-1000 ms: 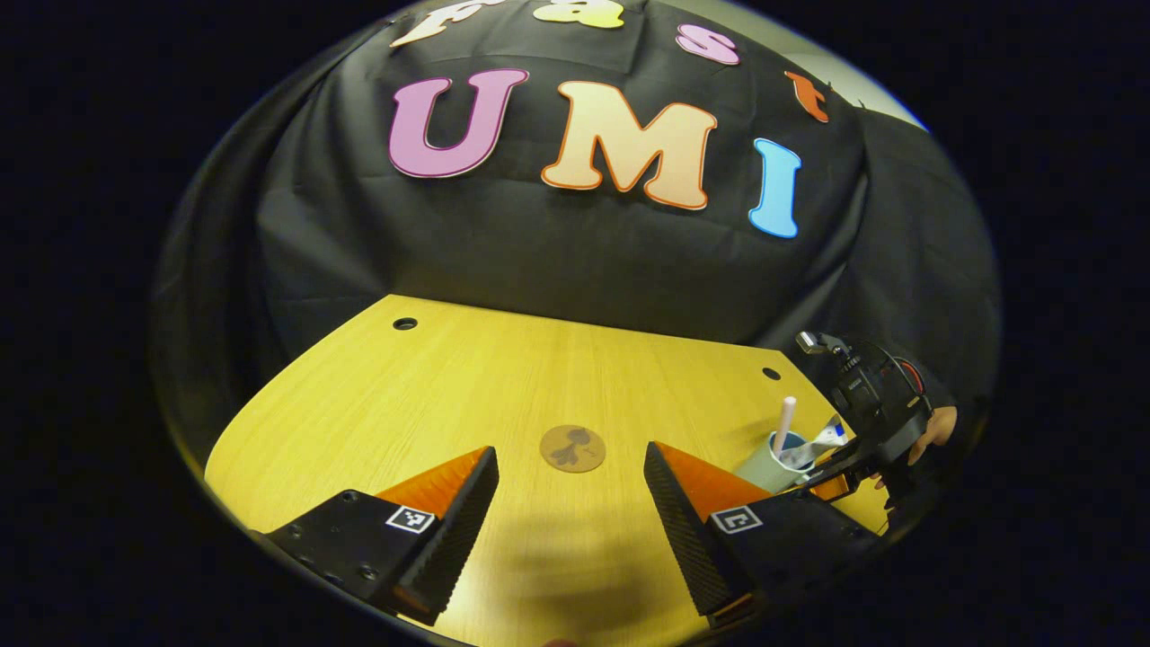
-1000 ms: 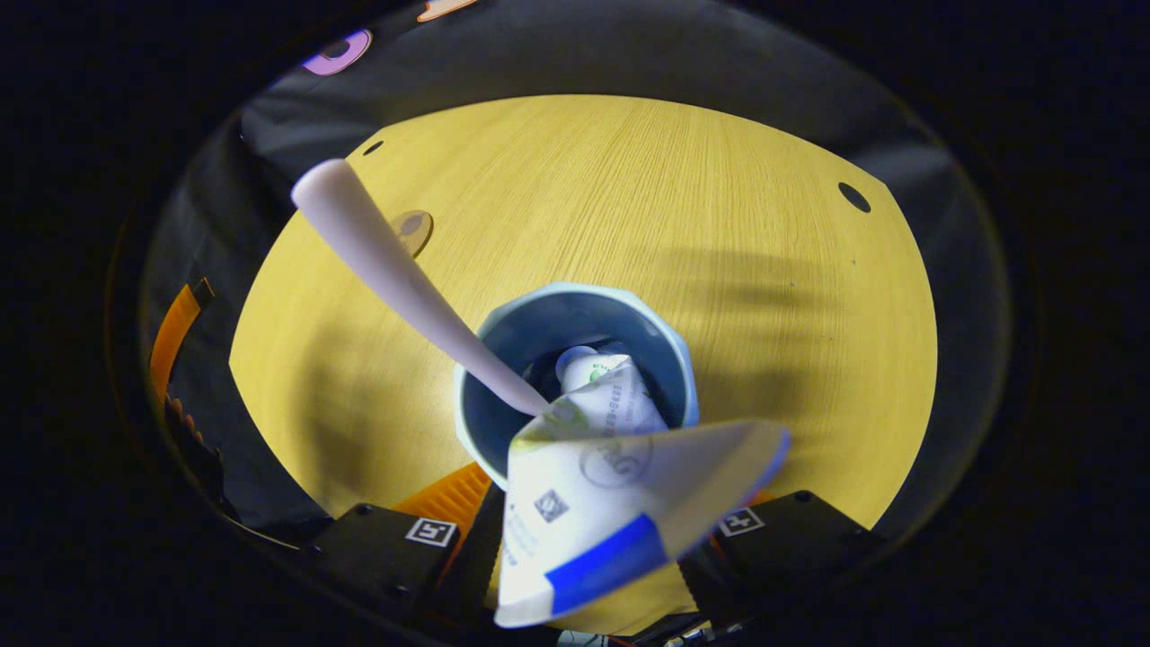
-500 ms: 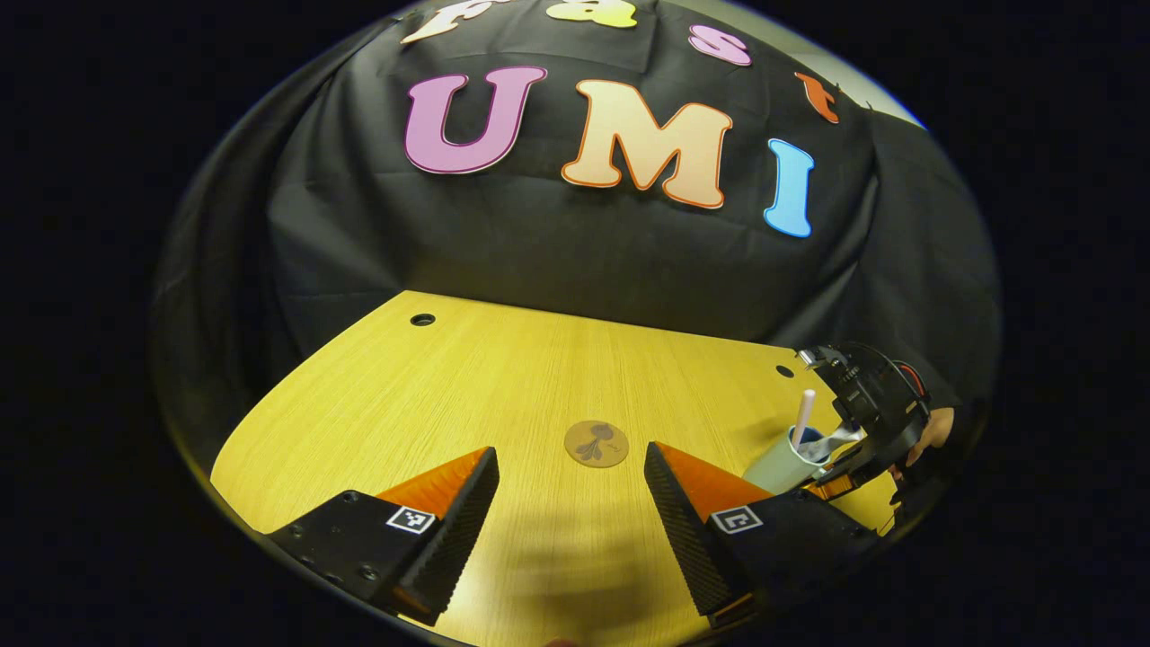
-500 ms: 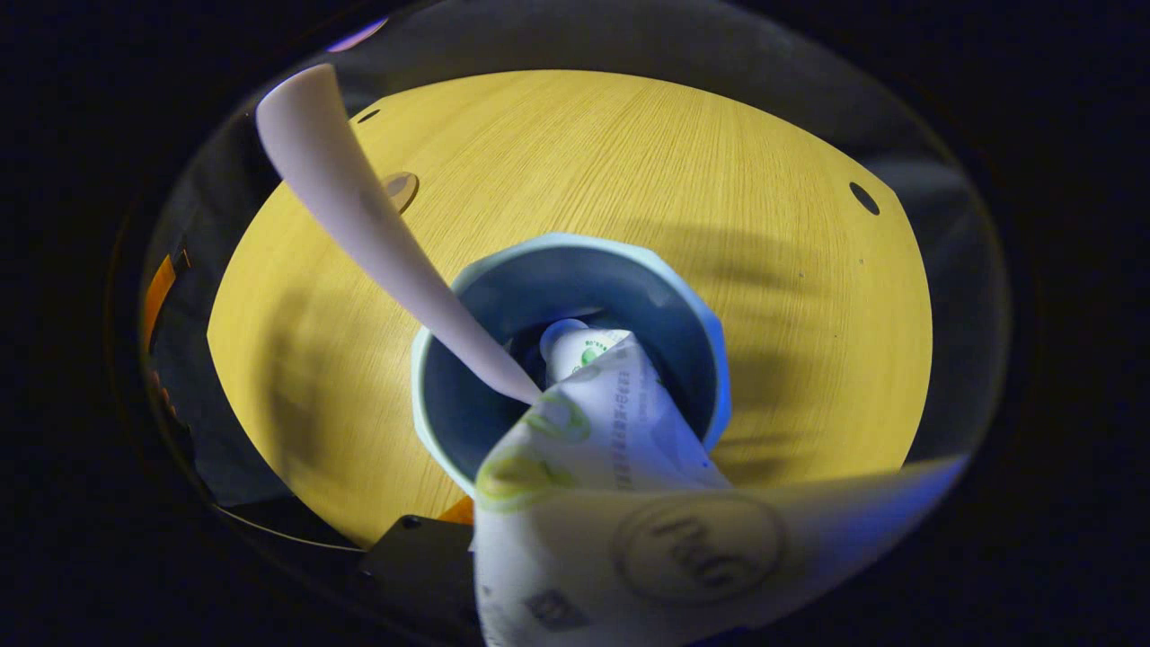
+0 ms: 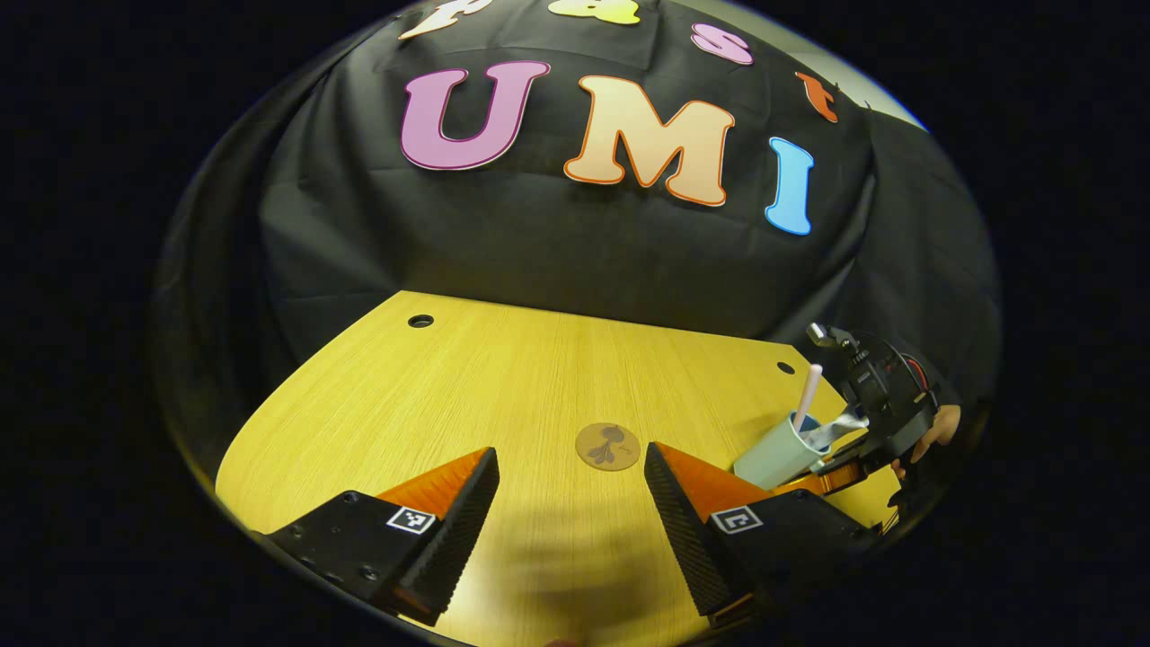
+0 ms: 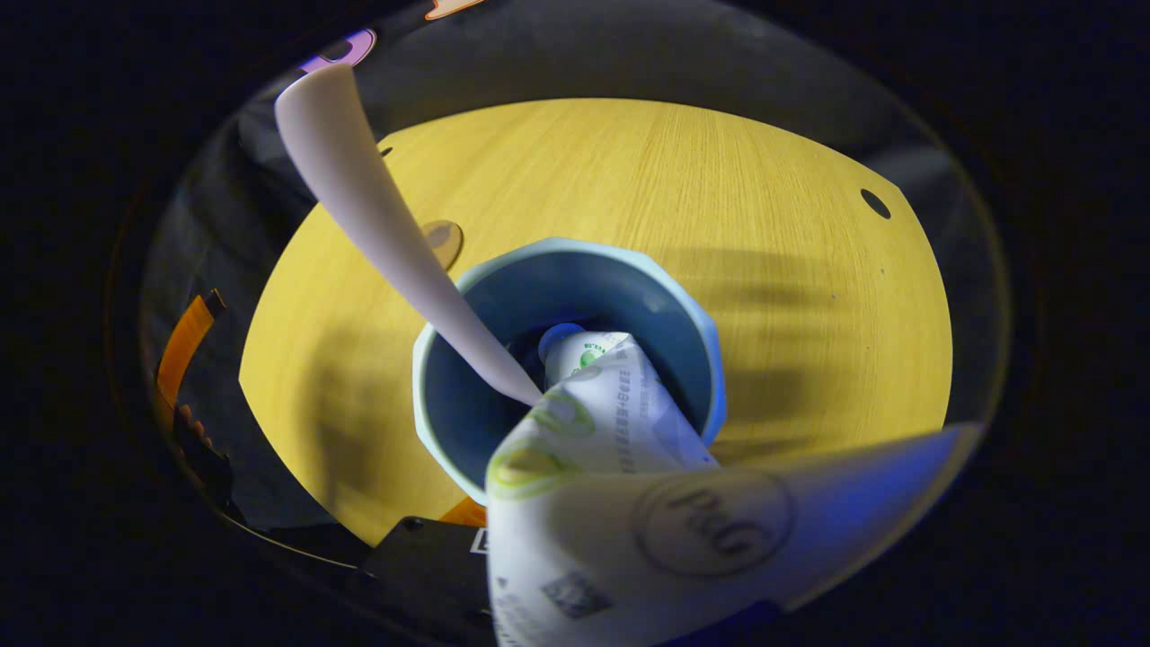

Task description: Put the toothbrush and toothpaste on the desktop into the cup, then pick up the cup and place it on the coaster on the desktop.

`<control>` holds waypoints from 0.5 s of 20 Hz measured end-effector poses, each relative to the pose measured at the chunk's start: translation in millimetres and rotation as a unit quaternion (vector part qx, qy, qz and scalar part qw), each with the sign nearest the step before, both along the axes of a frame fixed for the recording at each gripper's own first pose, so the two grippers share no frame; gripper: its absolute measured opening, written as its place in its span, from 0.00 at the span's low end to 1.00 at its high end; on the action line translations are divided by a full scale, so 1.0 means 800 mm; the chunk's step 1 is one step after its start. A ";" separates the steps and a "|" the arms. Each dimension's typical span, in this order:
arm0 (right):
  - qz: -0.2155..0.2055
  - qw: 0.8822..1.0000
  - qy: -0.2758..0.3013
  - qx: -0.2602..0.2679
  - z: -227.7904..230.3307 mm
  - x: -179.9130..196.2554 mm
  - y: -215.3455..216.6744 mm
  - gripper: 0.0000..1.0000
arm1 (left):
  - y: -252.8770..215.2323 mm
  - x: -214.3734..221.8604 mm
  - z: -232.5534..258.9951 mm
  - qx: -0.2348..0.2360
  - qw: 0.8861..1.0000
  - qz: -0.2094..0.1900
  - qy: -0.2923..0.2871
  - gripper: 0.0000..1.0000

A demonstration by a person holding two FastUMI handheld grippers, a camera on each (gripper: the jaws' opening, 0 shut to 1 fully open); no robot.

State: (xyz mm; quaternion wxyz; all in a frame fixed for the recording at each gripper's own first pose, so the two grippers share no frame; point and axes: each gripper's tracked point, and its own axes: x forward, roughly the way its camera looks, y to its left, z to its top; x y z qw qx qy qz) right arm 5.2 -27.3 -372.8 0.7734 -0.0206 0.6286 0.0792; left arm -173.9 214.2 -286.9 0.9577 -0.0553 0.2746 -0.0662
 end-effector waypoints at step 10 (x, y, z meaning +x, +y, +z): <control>-0.017 0.999 -0.020 0.025 0.013 0.054 0.108 0.66 | 0.063 0.022 -0.017 -0.011 1.000 -0.009 0.010 0.95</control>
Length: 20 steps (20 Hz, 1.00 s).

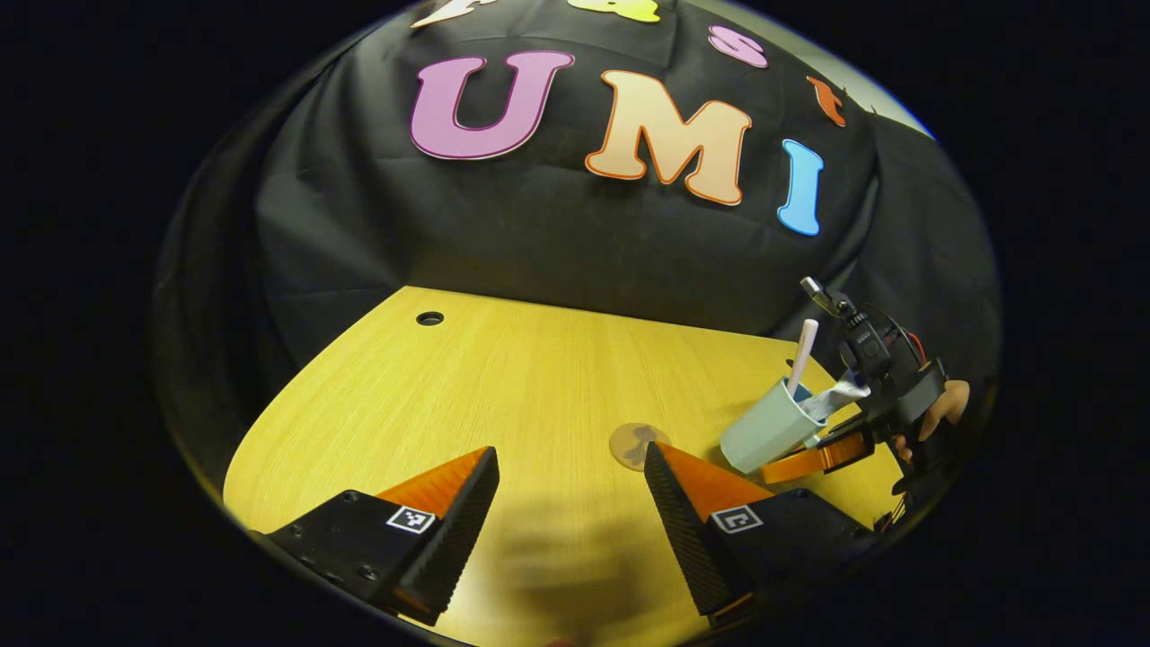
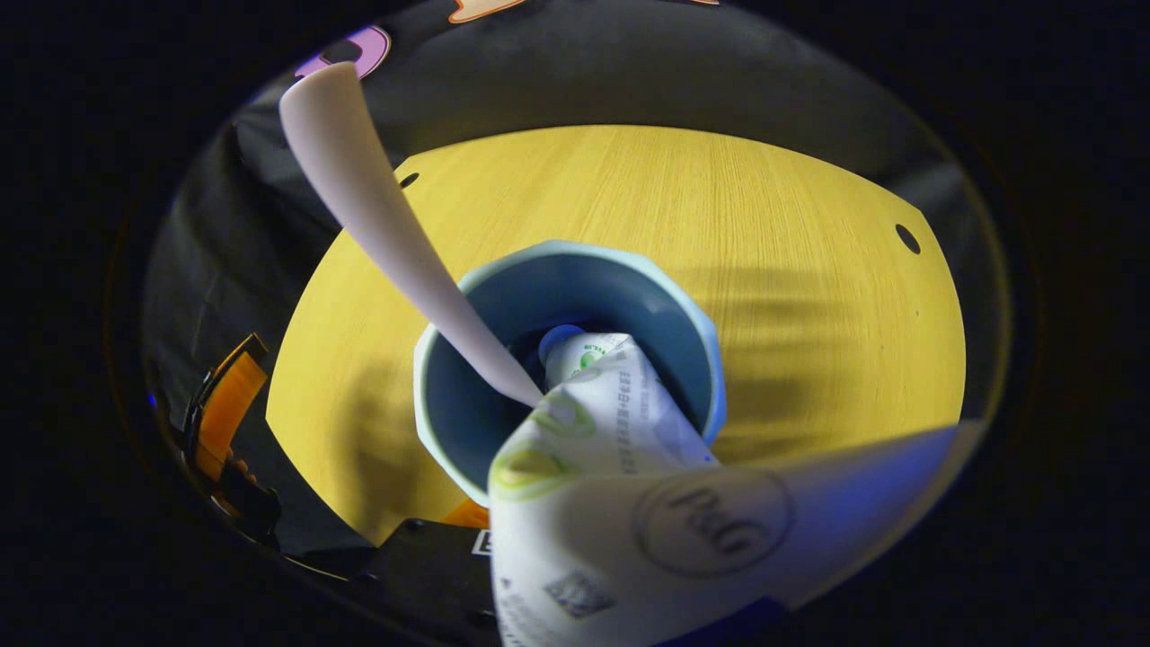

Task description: Put the toothbrush and toothpaste on the desktop into the cup, then pick up the cup and place it on the coaster on the desktop.

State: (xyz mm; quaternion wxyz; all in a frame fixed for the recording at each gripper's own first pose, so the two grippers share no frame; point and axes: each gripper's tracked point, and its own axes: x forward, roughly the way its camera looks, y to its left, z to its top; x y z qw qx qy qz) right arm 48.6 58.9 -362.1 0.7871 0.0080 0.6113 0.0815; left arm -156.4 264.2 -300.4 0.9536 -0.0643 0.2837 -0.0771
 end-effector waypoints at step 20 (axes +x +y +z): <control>-0.038 0.999 0.034 -0.003 -0.045 0.042 0.080 0.69 | 0.102 0.024 -0.041 -0.010 0.999 0.009 0.029 0.95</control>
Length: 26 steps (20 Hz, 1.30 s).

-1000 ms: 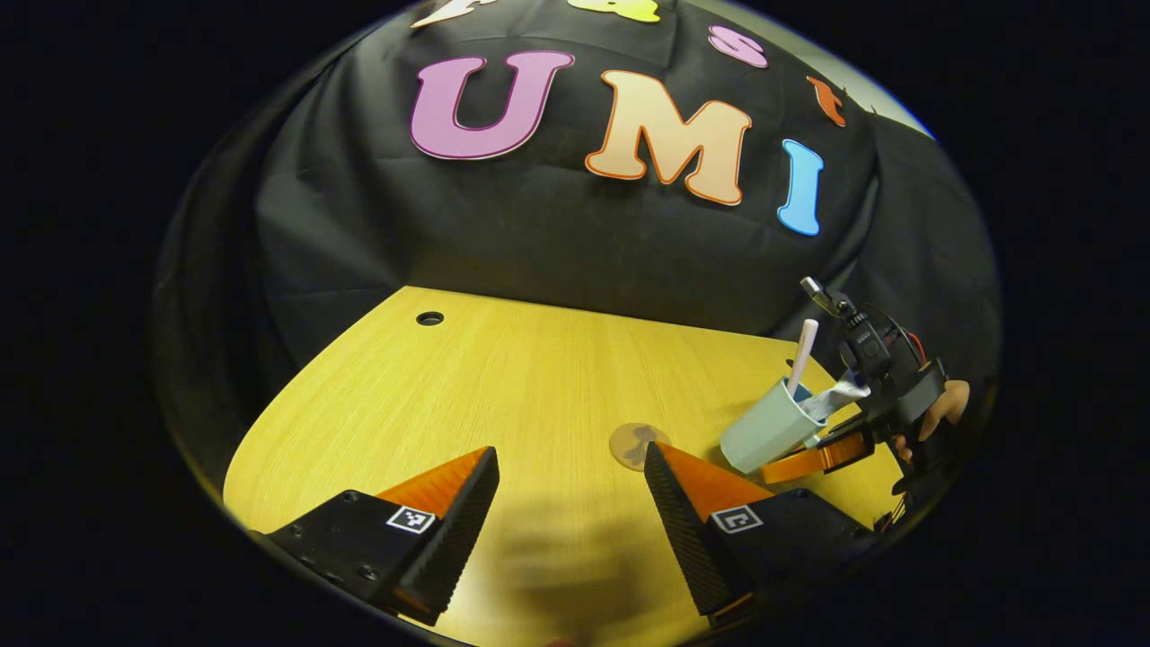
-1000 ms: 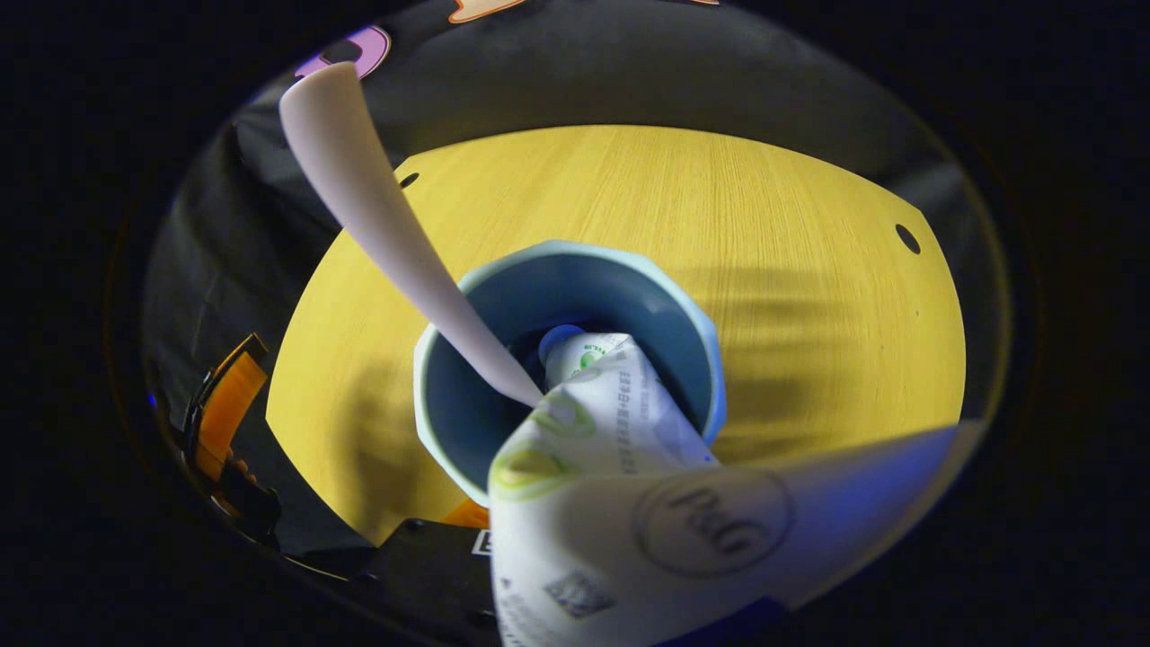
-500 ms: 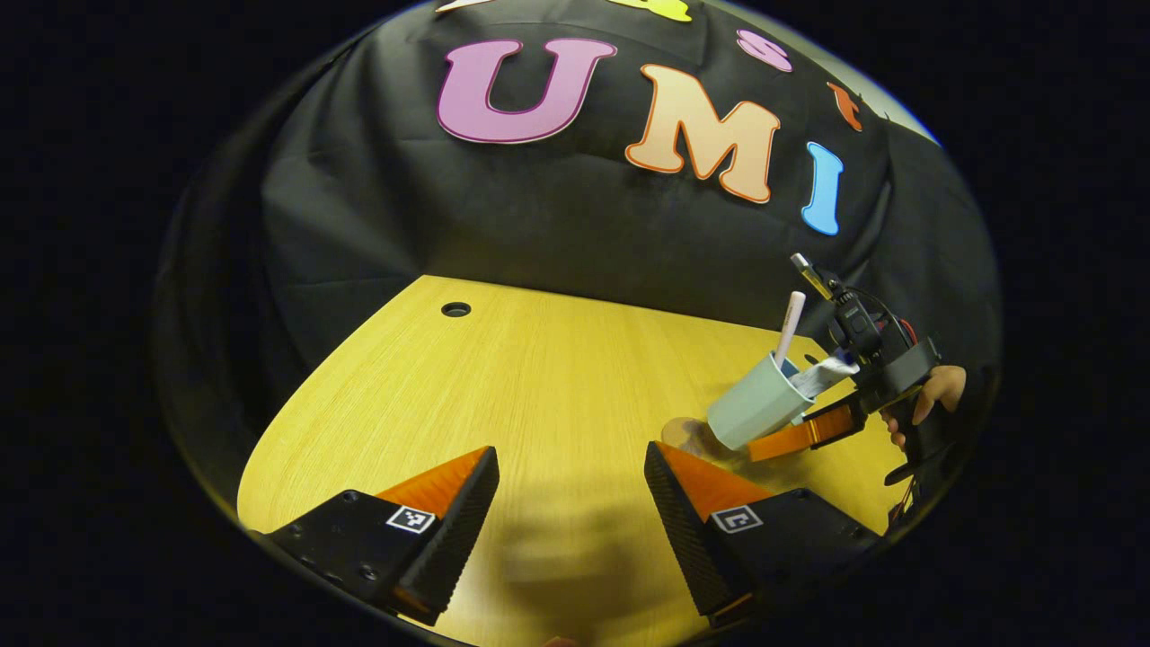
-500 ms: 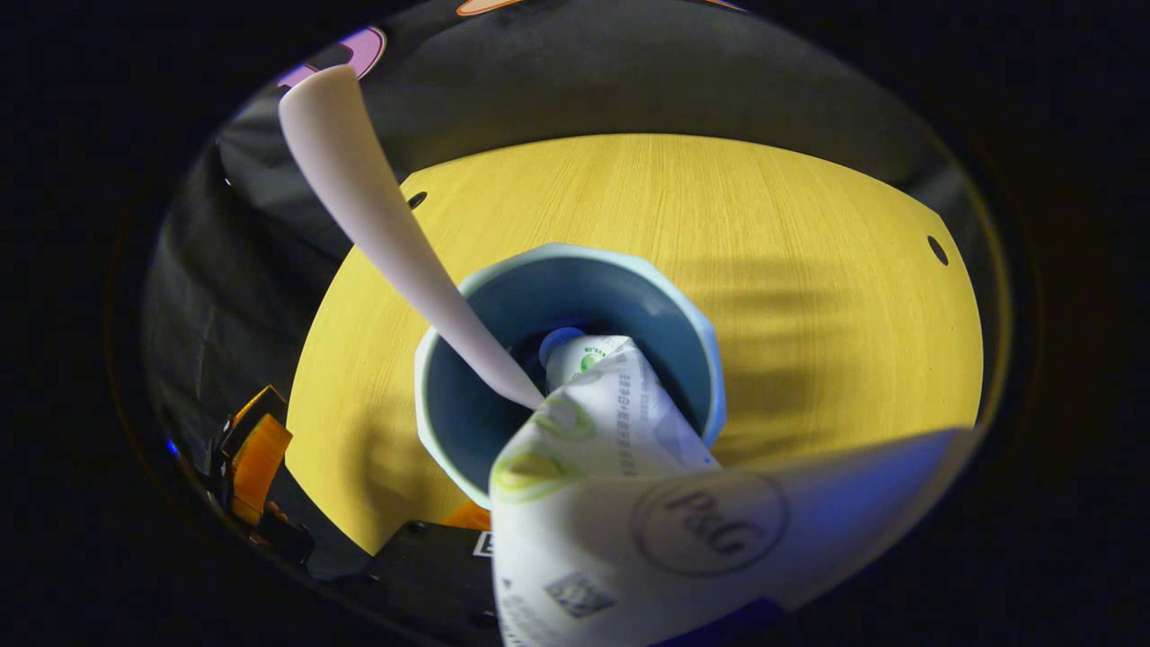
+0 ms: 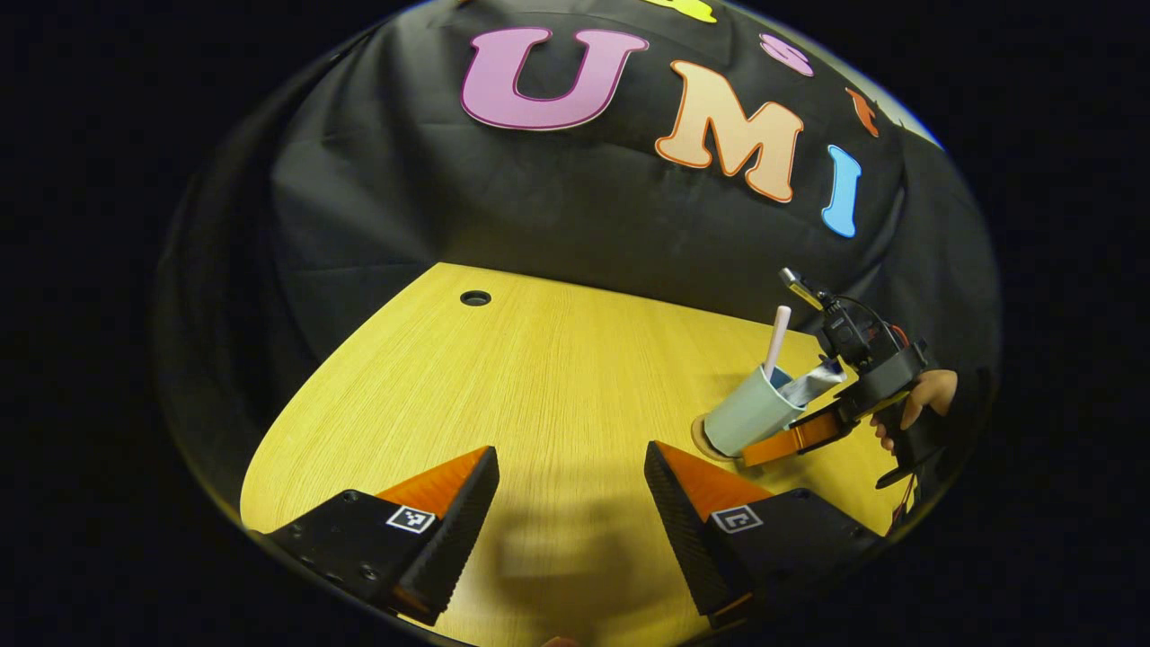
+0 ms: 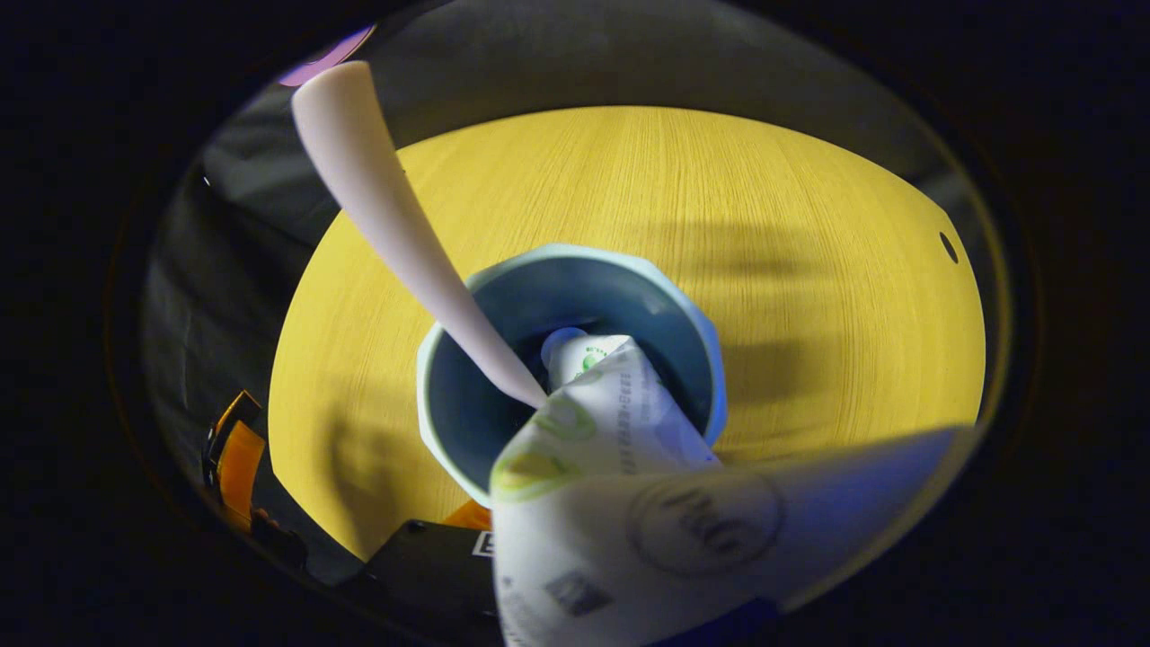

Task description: Put the toothbrush and toothpaste on the desktop into the cup, then pick up the cup and place it on the coaster on the desktop.

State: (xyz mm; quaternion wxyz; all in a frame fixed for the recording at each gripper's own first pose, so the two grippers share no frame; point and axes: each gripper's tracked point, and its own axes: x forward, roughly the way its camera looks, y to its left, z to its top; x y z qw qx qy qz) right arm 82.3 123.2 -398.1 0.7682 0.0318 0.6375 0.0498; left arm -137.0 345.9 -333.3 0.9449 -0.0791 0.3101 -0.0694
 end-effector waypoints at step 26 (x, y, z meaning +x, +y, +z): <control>-0.019 0.858 -0.513 0.004 0.351 0.003 -0.129 0.99 | -0.237 0.036 0.192 0.013 0.985 -0.023 -0.171 0.94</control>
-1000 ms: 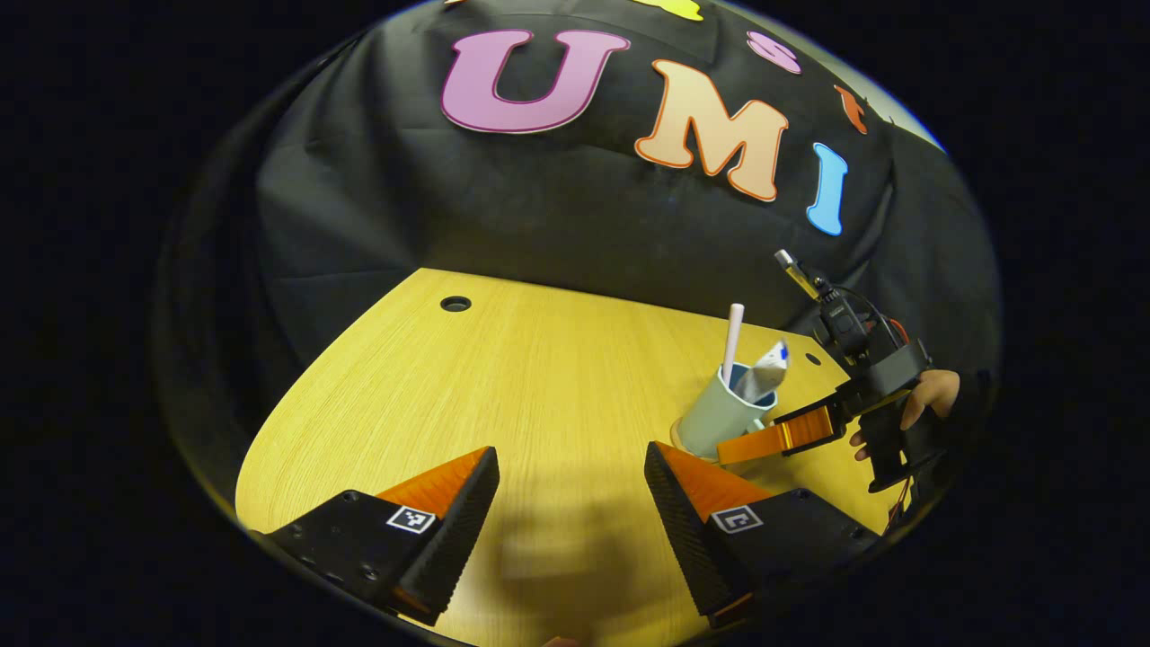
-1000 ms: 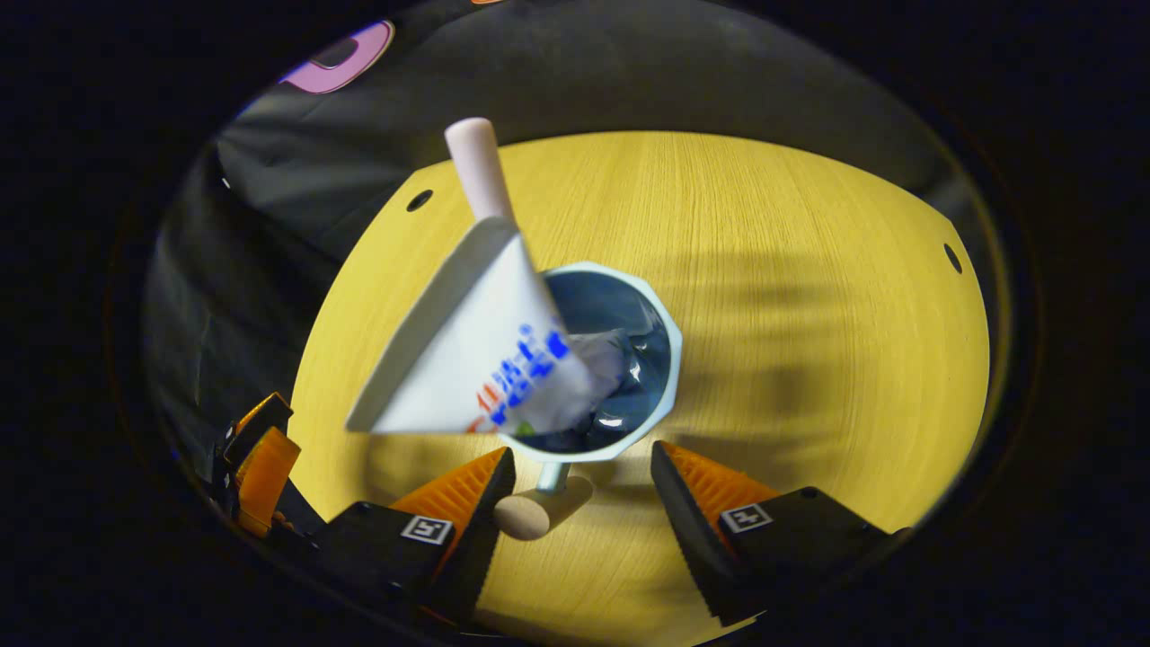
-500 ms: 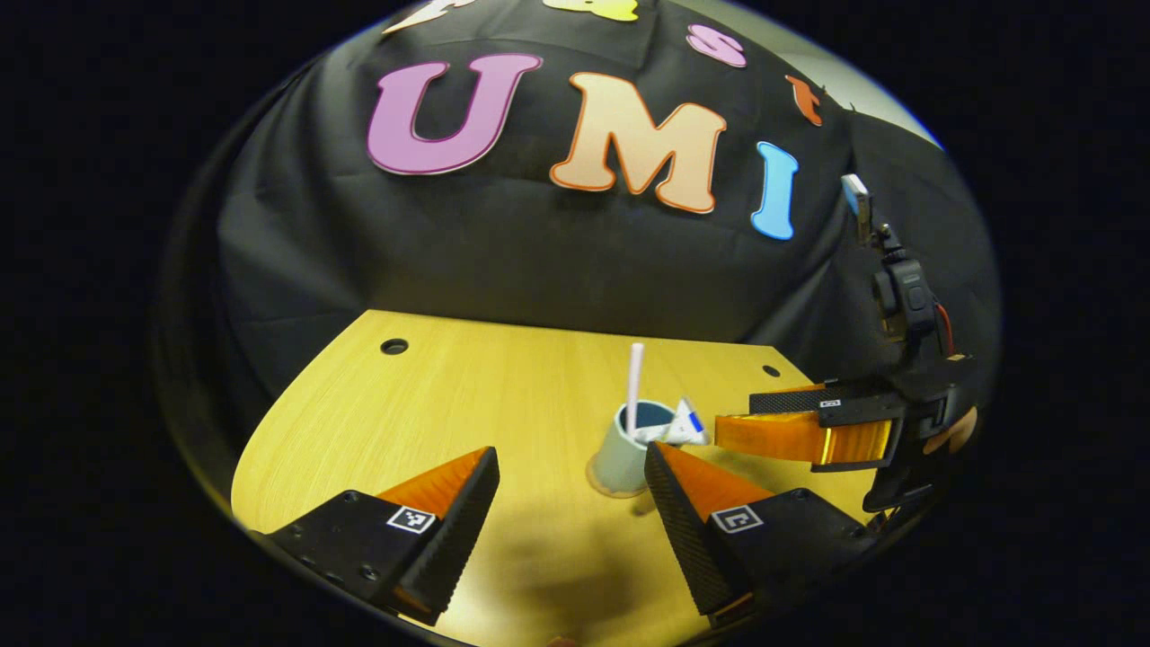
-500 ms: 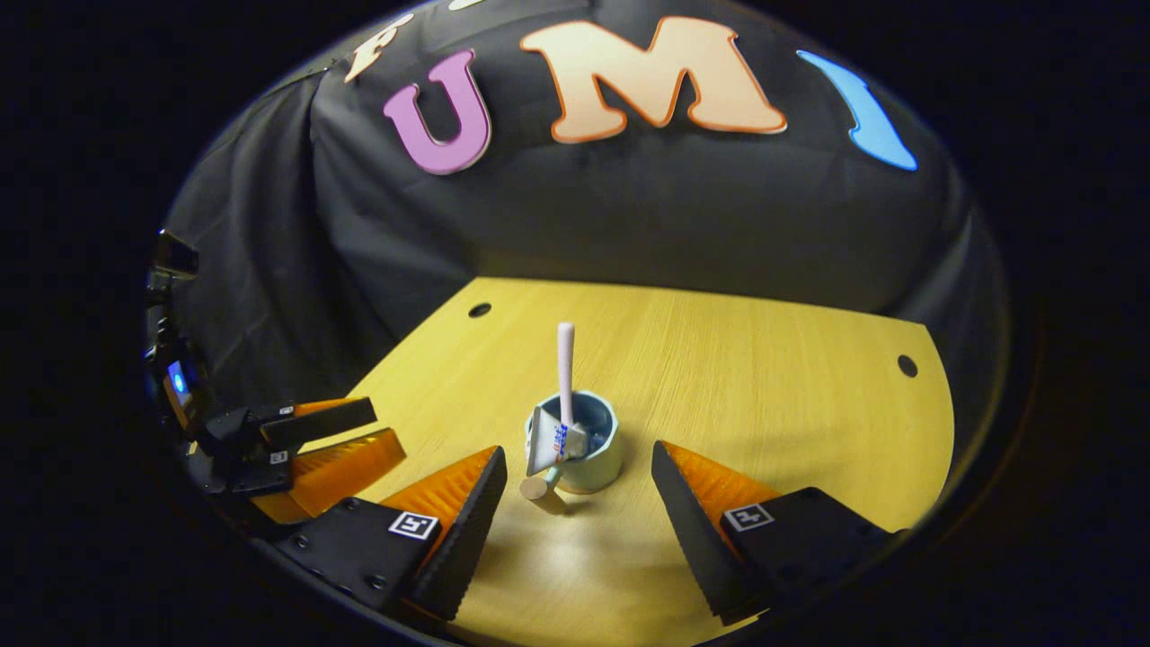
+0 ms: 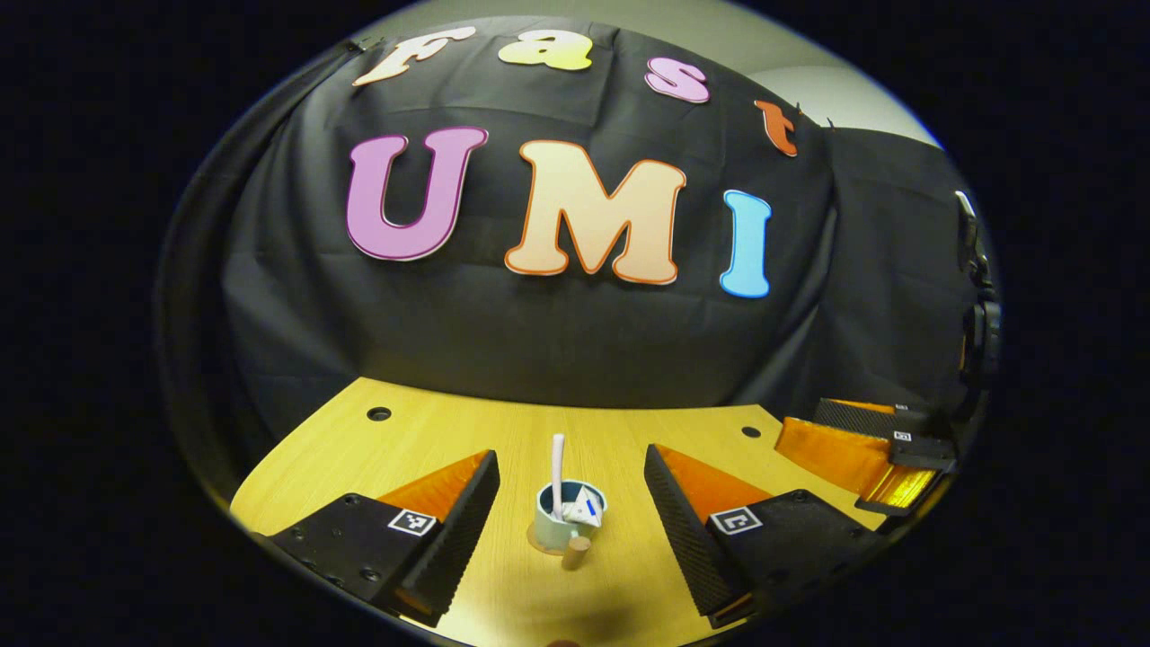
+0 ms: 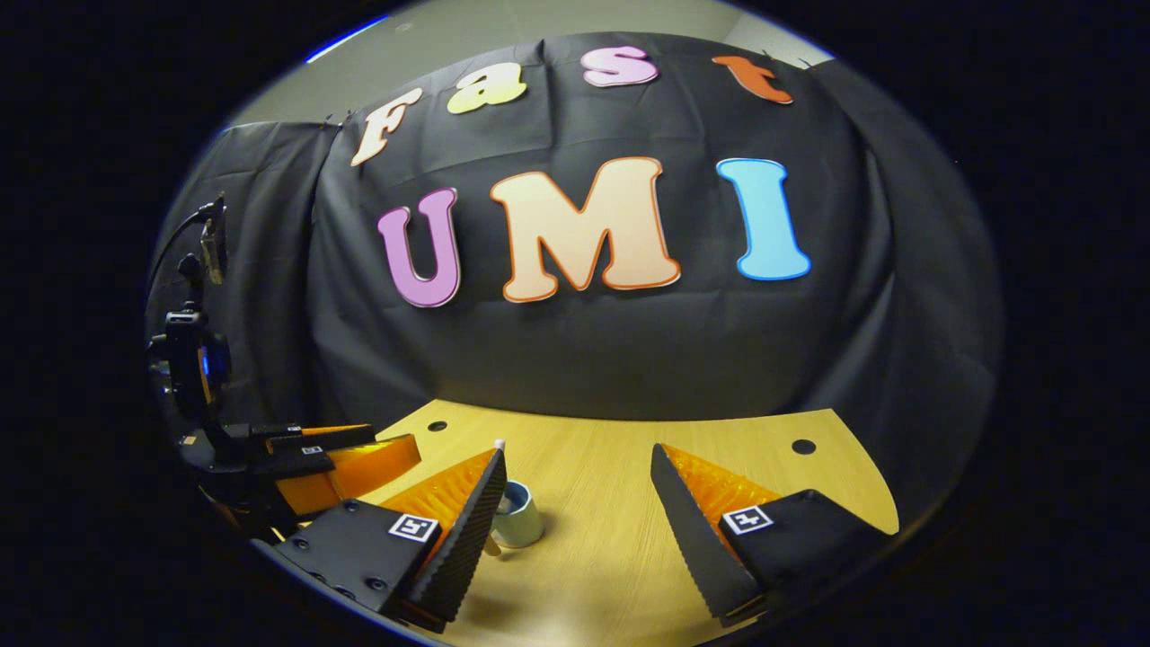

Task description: Put the toothbrush and toothpaste on the desktop into the cup, then pick up the cup and place it on the coaster on the desktop.

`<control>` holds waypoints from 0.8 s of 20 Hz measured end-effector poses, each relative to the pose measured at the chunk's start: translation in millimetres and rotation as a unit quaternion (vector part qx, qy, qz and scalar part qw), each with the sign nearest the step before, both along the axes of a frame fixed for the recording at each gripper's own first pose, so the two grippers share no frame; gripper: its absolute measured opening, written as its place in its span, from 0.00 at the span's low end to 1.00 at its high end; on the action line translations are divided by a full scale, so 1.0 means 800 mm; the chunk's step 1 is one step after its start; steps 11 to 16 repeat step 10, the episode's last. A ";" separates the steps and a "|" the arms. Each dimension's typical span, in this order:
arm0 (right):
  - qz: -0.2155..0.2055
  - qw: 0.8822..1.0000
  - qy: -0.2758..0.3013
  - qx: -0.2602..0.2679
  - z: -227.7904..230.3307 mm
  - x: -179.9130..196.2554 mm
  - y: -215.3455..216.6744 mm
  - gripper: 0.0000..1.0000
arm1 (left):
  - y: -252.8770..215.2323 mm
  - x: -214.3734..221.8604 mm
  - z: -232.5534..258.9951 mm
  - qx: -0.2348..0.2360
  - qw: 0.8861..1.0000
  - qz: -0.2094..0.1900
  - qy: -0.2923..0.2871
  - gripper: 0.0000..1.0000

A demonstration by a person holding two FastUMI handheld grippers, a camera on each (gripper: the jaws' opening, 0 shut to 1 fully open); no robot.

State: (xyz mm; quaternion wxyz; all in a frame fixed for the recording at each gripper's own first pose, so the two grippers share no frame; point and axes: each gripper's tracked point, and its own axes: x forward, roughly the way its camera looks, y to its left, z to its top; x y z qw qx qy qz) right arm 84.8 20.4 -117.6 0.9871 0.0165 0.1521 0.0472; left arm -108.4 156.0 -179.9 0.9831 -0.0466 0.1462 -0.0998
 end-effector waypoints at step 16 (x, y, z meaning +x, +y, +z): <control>-0.051 0.996 -0.060 0.036 0.042 -0.003 -0.044 0.99 | 0.007 0.003 0.042 0.015 0.998 0.031 -0.051 0.94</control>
